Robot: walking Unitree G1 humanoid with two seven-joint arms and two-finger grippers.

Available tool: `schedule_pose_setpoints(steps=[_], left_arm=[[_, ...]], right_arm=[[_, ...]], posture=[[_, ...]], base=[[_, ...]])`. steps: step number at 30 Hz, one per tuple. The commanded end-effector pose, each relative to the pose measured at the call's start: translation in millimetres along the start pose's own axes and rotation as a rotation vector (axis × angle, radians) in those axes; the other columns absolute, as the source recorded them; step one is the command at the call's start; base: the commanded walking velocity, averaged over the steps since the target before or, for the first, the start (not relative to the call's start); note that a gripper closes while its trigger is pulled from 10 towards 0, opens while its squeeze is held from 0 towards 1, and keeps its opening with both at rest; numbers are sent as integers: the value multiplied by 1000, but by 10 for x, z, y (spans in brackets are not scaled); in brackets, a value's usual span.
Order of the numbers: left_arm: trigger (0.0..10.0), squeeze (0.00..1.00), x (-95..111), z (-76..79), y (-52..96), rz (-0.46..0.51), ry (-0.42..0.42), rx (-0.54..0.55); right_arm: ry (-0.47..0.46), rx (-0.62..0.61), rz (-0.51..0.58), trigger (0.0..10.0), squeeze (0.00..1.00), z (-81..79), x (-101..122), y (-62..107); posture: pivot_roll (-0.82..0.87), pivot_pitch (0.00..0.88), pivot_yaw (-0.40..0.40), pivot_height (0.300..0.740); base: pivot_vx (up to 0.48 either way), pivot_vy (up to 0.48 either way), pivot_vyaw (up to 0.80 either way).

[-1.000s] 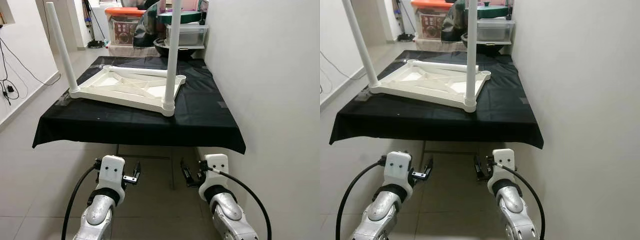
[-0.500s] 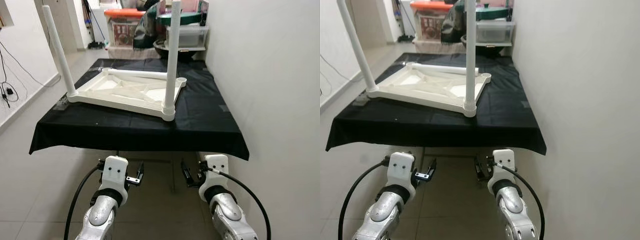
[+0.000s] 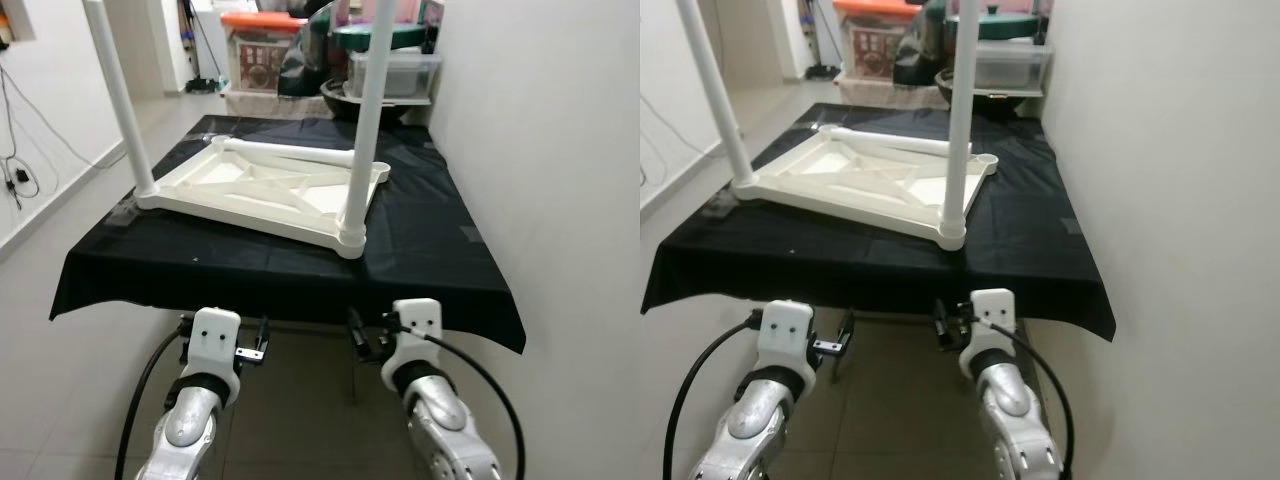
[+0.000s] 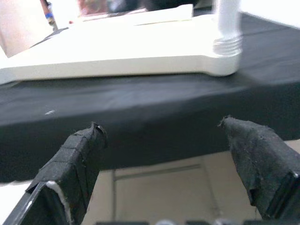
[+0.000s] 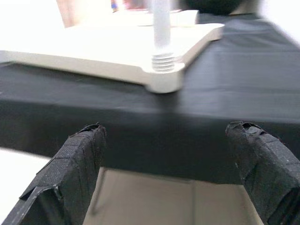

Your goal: Building children table

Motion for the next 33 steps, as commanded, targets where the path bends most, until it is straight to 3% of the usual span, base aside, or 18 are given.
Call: schedule_pose_setpoints(steps=[1, 14, 22, 25, 33], left_arm=[[10000, 0, 9, 30, -2, 2, -6, -13], [10000, 0, 5, 35, 4, 1, -5, -15], [10000, 0, 16, 13, 6, 6, -2, -6], [10000, 0, 33, -70, -11, 13, -7, 22], [10000, 0, 39, -124, -21, 14, -9, 39]], right_arm=[[1, -14, -3, 10000, 0, 33, -11, 8], [-5, -31, 11, 10000, 0, 53, 7, 11], [7, -172, 86, 10000, 0, 309, 137, 26], [24, -238, 117, 10000, 0, 436, 204, 14], [29, -292, 133, 10000, 0, 535, 241, 13]], posture=[[38, 0, -23, 740], [40, 0, -23, 740], [41, 0, -22, 740], [44, 0, -24, 740], [45, 0, -27, 740]], base=[[259, 0, 0], [259, 0, 0], [258, 0, 0], [257, 0, 0], [258, 0, 0]])
Point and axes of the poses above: a point about 5 cm out from each wrist's last joint towards the gripper, its own y axis pointing back from the gripper into the wrist, its own x axis along the axis of the wrist's last joint, z = x × y, the point moved 3 cm from there along -y, pointing out of the wrist towards the gripper, and after that the axes turned 11 degrees about -y, right-handed, at the moved point
